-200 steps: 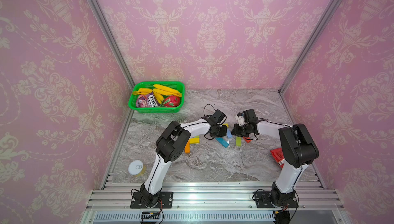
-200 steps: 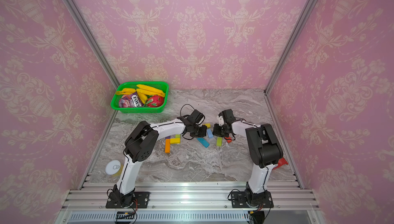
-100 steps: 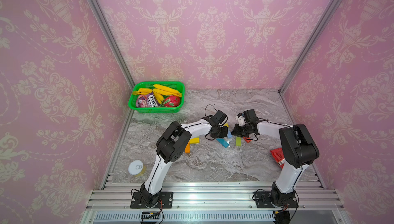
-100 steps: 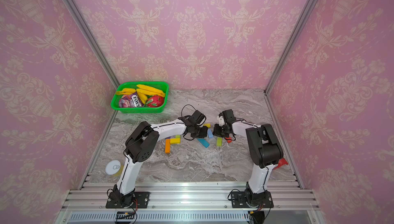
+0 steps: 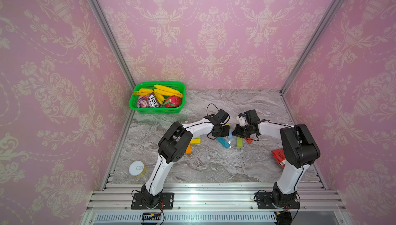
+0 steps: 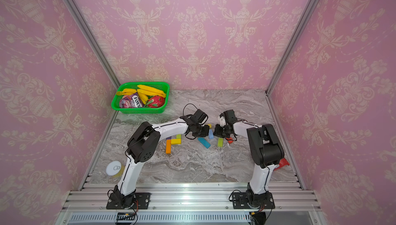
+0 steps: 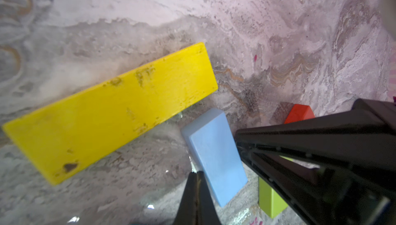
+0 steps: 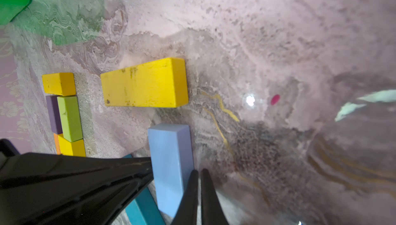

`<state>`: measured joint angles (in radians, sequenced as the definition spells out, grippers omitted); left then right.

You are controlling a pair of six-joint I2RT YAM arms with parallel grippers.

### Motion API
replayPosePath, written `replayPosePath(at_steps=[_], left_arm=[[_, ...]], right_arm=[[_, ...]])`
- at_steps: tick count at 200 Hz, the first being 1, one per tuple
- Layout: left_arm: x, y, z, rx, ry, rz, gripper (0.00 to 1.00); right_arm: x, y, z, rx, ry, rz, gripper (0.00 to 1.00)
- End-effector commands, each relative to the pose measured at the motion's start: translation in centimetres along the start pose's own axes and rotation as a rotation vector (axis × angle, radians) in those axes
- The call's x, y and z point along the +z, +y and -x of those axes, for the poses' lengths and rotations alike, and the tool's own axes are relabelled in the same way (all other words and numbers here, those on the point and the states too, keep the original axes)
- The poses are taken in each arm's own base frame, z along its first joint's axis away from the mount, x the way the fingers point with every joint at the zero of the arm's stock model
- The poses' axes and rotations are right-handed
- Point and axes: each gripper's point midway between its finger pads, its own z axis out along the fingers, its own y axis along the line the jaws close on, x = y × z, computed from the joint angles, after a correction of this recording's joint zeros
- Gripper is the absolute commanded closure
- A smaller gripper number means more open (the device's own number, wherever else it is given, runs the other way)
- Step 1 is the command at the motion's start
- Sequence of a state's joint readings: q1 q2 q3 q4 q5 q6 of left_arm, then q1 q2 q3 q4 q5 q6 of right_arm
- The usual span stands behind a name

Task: Assemble the letter p with building blocks
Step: Assemble the building block at the center of the board.

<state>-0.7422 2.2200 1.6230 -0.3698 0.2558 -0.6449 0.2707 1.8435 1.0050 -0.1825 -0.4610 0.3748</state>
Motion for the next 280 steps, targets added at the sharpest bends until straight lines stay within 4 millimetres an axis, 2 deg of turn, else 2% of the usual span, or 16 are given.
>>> replayPosePath(at_steps=[1,280], left_arm=[[0.4,0.4,-0.4,-0.011,0.021,0.029,1.0],[1.5,-0.1,0.2,-0.013,0.04,0.012,1.0]], right_arm=[[1.4,-2.1,-2.8,0.066,0.106,-0.059,0.9],[2.4,-2.6,-1.8,0.062,0.128,-0.085,0.9]])
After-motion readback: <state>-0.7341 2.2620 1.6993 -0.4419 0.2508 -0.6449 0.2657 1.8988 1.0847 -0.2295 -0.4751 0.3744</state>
